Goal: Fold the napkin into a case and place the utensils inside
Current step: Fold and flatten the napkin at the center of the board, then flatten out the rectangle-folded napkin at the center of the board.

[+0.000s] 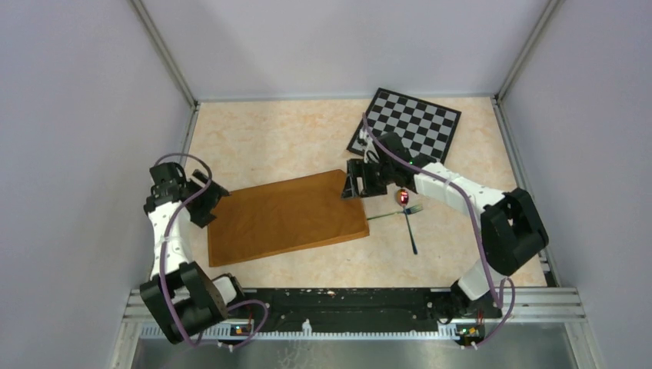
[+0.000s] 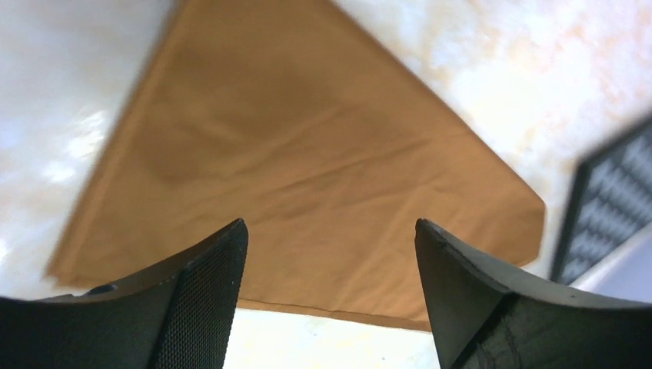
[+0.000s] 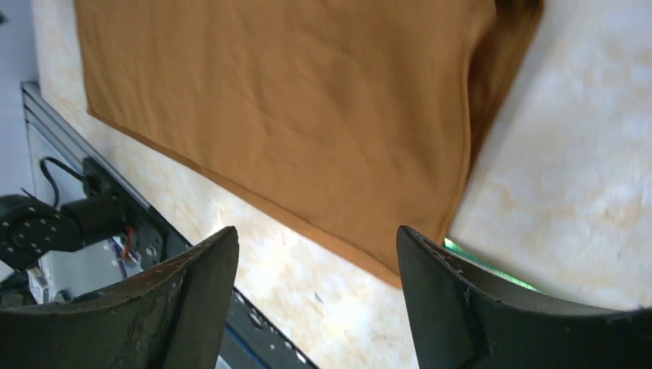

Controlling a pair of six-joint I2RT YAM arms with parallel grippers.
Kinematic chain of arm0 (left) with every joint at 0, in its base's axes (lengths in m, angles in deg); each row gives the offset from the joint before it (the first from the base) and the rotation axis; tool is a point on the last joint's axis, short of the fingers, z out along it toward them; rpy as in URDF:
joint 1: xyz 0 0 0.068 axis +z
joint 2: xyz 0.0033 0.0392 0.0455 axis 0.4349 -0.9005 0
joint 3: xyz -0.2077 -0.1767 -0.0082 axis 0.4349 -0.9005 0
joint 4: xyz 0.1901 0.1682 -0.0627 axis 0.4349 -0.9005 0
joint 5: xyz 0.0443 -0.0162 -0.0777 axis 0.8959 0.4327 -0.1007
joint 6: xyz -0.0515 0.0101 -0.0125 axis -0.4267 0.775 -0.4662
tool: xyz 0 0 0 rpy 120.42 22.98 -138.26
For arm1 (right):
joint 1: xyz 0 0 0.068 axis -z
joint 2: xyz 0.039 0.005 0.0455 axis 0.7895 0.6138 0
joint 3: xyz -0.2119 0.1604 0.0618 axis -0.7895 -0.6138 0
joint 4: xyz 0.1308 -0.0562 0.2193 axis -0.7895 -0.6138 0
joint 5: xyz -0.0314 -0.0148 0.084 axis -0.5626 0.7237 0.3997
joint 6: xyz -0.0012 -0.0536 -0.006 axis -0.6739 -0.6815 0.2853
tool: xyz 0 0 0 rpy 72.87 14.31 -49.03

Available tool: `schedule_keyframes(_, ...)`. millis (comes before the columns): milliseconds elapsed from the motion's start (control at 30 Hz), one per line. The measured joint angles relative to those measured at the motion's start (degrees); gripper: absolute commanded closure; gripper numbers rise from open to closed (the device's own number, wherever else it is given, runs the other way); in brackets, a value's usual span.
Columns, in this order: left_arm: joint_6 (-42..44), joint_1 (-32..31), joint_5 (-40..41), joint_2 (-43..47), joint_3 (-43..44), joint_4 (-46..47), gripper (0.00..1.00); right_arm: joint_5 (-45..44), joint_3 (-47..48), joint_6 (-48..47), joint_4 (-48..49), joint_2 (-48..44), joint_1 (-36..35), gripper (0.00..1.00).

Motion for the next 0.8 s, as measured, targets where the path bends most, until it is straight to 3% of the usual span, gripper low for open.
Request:
schedule_keyframes(133, 0.8, -0.1, -10.7, -6.2, -3.1, 10.6, 0.14, 1.1, 6.7, -0.1, 5.6, 6.4, 0.0, 0.26)
schedule_keyframes(267, 0.2, -0.2, -15.1, -13.6, -3.8, 16.8, 0.14, 0.8, 11.2, 0.0, 10.8, 14.3, -0.2, 0.26)
schedule_keyframes(500, -0.6, -0.1, -13.0, -23.7, -1.6, 20.5, 0.11, -2.0, 14.9, 0.1, 14.3, 25.1, -1.9, 0.27)
schedule_keyframes(800, -0.9, 0.4, -9.7, -35.0, 8.6, 19.5, 0.11, -4.8, 26.7, -0.1, 17.2, 35.2, -3.2, 0.27)
